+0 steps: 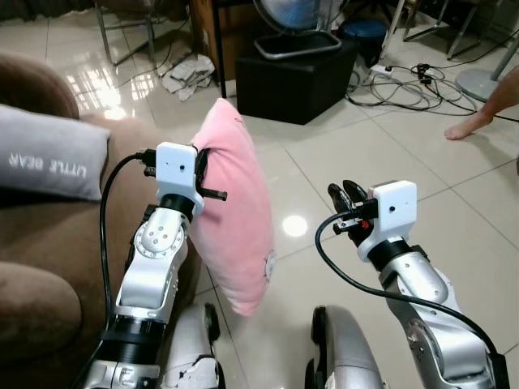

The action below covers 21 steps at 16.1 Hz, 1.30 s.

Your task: Move the pillow to the sofa from floor

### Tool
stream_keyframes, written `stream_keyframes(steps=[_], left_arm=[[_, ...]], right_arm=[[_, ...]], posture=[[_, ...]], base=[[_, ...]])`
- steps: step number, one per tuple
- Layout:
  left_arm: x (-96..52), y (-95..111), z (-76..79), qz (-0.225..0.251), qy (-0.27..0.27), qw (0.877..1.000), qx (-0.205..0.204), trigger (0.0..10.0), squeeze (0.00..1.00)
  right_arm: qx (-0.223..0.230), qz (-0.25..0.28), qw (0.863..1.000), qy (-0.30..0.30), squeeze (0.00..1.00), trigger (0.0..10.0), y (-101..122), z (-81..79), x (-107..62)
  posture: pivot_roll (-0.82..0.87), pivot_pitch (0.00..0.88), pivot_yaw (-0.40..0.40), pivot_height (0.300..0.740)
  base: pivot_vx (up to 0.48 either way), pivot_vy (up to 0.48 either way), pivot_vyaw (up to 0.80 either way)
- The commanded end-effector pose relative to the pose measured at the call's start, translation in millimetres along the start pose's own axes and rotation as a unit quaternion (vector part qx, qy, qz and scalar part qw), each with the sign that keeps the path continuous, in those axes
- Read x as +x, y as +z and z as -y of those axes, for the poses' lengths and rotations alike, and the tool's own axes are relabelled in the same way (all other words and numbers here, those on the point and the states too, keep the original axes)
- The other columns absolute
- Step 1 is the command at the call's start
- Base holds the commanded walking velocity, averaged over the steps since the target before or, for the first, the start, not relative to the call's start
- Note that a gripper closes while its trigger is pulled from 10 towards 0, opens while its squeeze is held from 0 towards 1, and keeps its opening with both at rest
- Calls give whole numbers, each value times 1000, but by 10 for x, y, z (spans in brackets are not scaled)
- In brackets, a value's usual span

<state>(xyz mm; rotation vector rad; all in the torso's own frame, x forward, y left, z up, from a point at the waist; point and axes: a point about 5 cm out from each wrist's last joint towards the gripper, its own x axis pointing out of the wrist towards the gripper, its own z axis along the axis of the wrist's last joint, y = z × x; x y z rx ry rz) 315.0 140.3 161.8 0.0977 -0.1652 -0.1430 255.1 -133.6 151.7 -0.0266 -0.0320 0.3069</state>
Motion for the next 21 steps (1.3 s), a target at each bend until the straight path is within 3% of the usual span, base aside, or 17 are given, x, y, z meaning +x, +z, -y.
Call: stream_keyframes(steps=[1, 6, 10, 16, 20, 21], left_arm=[[8, 142, -29, 30, 12, 999, 7, 10000, 0], [19, 182, -104, 32, 33, 999, 25, 10000, 0], [23, 188, -149, 35, 37, 998, 39, 10000, 0], [61, 202, -93, 39, 25, 998, 46, 10000, 0], [109, 198, -68, 37, 18, 997, 59, 10000, 0], [132, 204, -71, 37, 22, 998, 52, 10000, 0]], right_arm=[[-4, -2, 1000, -1, 0, 10000, 12, -16, 11], [-12, 28, 1000, -4, 0, 10000, 161, 55, 74], [-17, 22, 1000, -1, 0, 10000, 125, 65, 99], [-18, 16, 1000, -6, 0, 10000, 79, 89, 68], [-11, 10, 999, -47, 0, 10000, 22, 195, 75], [-38, 4, 999, -34, 0, 10000, 16, 171, 86]], posture=[[-51, 18, 19, 662], [-48, 5, 9, 707], [-45, 0, 9, 740], [-50, 0, 16, 740], [-51, 0, 17, 740], [-52, 0, 19, 740]], base=[[0, 0, 0], [0, 0, 0], [0, 0, 0], [0, 0, 0], [0, 0, 0], [251, 0, 0]])
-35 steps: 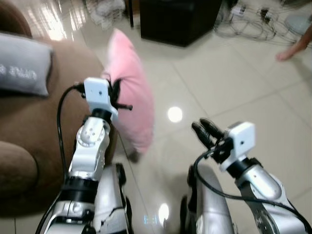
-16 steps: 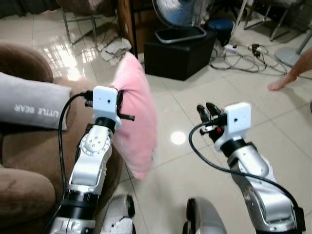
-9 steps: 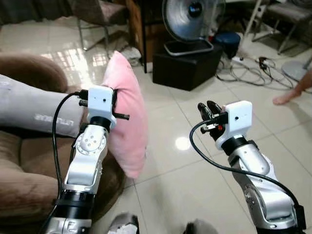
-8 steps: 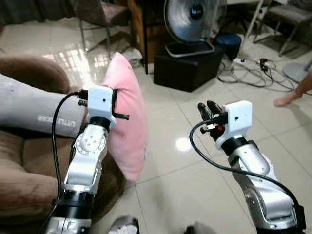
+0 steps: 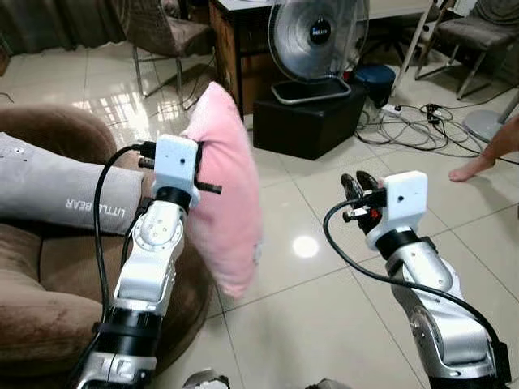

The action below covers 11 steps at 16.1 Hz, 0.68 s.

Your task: Move the pillow to the sofa from floor

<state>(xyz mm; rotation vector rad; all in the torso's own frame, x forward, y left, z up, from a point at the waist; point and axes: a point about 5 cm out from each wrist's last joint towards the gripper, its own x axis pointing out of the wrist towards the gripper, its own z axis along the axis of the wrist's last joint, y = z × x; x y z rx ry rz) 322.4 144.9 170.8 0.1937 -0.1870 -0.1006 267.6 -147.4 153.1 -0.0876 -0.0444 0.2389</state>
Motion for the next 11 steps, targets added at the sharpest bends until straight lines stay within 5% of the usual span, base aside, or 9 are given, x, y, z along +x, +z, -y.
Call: stream_keyframes(steps=[1, 11], left_arm=[[68, 133, -18, 29, 7, 1000, 1, 10000, 0], [99, 102, -52, 23, 9, 1000, 4, 10000, 0]], right_arm=[[-10, 1, 1000, 6, 0, 10000, 5, -23, 9], [-27, -6, 997, 79, 0, 10000, -61, -233, -21]], posture=[[-52, 0, 19, 740], [-49, 0, 15, 740]], base=[[315, 0, 0], [357, 0, 800]])
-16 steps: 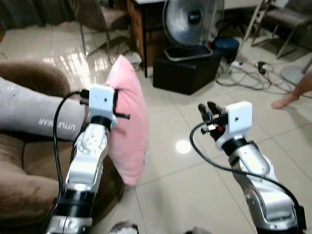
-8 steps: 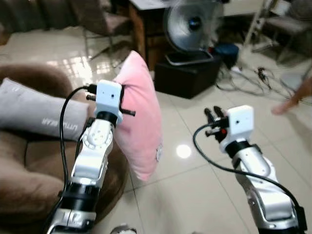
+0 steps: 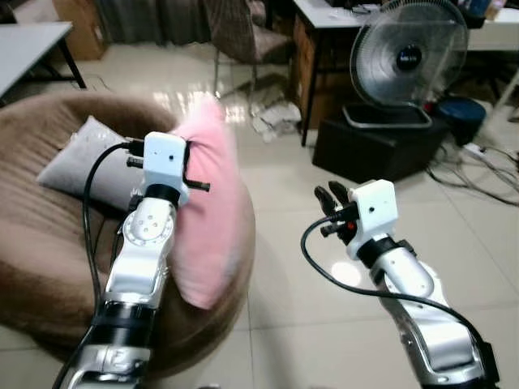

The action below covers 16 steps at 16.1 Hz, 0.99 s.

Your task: Move the pillow to the sofa from floor

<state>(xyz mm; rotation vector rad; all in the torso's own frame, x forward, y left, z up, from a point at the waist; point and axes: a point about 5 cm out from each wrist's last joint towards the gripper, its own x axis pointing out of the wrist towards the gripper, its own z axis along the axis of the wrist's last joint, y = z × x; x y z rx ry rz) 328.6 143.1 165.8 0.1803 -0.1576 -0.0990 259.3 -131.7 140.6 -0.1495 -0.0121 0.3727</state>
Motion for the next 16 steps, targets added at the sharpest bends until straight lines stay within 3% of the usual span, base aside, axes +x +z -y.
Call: stream_keyframes(steps=[1, 4, 7, 8, 13, 16], left_arm=[[36, 157, -83, 37, 11, 999, 13, 10000, 0], [21, 97, -161, 15, 38, 999, 12, 10000, 0], [46, 26, -169, -12, 30, 999, -5, 10000, 0], [66, 20, -127, -14, 10, 1000, -21, 10000, 0], [341, -252, 100, -69, -69, 995, -8, 10000, 0], [475, -173, 243, -61, -94, 993, -32, 10000, 0]], right_arm=[[-1, 10, 1000, 19, 0, 10000, 44, -64, 26], [31, -1, 999, 45, 0, 10000, -10, -122, -5], [25, -6, 997, 69, 0, 10000, -30, -146, -44], [25, -8, 997, 73, 0, 10000, -31, -139, -47], [1, -30, 995, 94, 0, 10000, -81, -117, -73], [0, -28, 995, 95, 0, 10000, -55, -112, -111]], posture=[[-49, 0, 15, 740], [-49, 0, 14, 740], [-52, 0, 11, 740], [-50, 0, 3, 740], [-69, 6, 2, 740], [-88, 29, 9, 740]], base=[[356, 0, 800], [107, 0, 421], [0, 0, 0], [0, 0, 0], [0, 0, 0], [0, 0, 0]])
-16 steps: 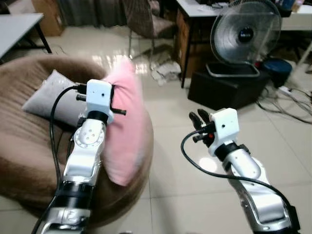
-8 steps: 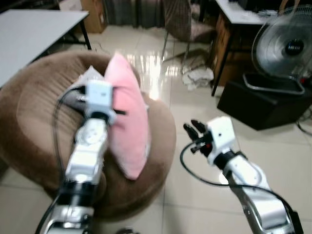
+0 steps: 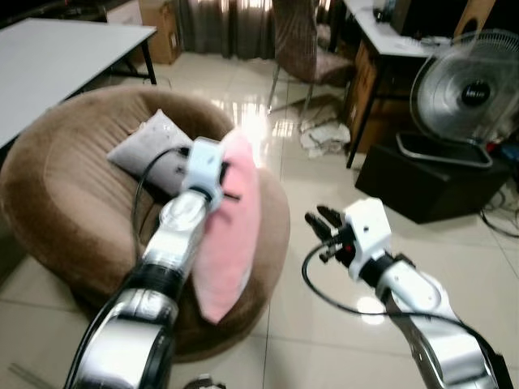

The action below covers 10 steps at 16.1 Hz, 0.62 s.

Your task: Move the pillow to the sofa from floor

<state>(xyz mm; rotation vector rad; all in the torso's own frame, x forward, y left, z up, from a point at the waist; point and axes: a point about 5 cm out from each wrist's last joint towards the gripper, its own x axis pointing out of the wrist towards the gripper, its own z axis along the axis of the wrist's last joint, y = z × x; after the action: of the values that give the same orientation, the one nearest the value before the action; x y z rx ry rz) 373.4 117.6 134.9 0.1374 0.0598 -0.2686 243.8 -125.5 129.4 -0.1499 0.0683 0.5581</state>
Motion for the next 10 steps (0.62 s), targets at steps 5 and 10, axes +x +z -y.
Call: stream_keyframes(steps=[5, 10], left_arm=[[167, 148, -116, -4, 86, 994, 64, 10000, 0], [164, 217, -463, -23, 197, 978, 61, 10000, 0]], right_arm=[[10, -4, 1000, 28, 0, 10000, 14, -115, -96], [17, -12, 999, 26, 0, 10000, -6, -188, -225]], posture=[[-108, 82, 15, 740], [-137, 122, 25, 740]], base=[[0, 0, 0], [0, 0, 0]])
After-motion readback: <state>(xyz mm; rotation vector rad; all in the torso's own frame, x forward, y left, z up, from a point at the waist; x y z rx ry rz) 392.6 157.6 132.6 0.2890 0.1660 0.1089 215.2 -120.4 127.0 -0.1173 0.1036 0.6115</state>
